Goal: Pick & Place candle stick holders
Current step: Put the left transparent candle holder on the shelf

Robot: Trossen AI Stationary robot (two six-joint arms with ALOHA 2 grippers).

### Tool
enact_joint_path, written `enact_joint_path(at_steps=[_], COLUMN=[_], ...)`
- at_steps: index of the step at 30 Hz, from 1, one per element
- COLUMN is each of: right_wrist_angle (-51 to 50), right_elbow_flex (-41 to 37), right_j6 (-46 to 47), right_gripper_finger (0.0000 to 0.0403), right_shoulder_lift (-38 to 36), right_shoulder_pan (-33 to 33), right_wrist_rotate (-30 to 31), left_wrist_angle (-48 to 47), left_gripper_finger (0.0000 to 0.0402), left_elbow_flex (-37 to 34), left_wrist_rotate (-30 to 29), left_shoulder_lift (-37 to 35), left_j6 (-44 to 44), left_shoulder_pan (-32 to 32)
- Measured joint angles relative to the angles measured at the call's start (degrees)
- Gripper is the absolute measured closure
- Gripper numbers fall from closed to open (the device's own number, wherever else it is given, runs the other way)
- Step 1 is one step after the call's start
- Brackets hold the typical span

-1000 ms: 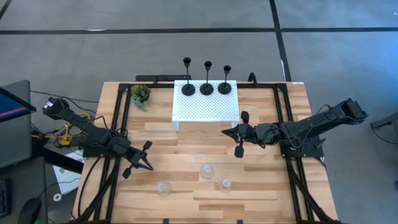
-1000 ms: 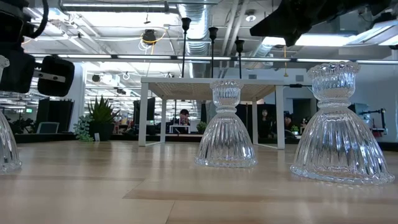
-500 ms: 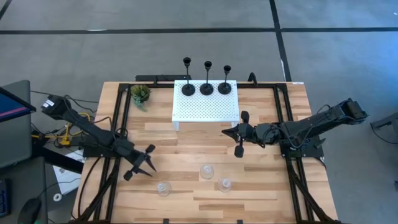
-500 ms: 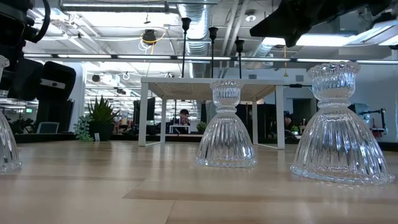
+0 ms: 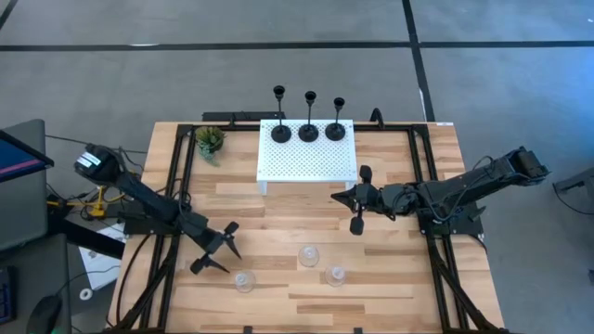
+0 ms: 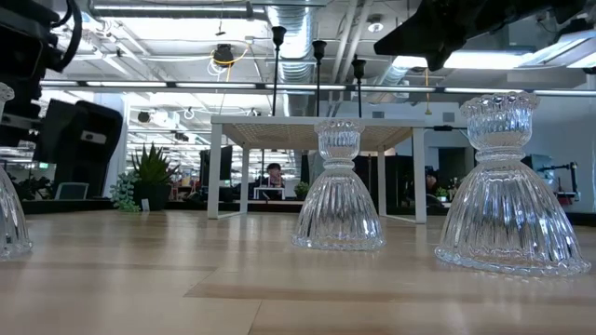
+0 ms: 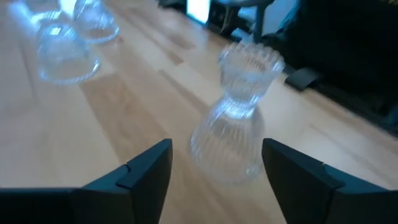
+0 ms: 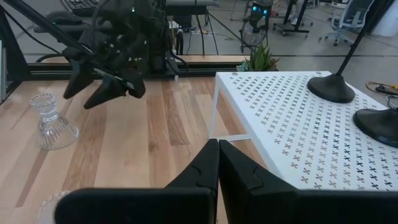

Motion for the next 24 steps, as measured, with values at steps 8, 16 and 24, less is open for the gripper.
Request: enact_joint_path(at_steps=[8,16,24], right_wrist_angle=[0.0,0.0,-0.4], right_elbow_flex=[0.0,0.0,0.0], right_j6=[0.0,0.0,0.0], right_gripper_finger=[0.0403,0.0403,0.0403], right_shoulder_lift=[0.0,0.0,0.0], right_shoulder_pan=[0.0,0.0,0.1], right_wrist_rotate=[0.0,0.0,0.0], left_wrist_angle=[10.7,11.0,10.8], left_gripper_finger=[0.0122,0.0098,0.0092], left_elbow_flex=[0.3,7.5,10.5], left_wrist_rotate=[1.3,1.4,5.3], left_shoulder_lift=[8.8,18.1,22.0], left_j6=[-0.1,-0.2,-0.6], left_shoulder_pan=[0.0,0.0,0.0])
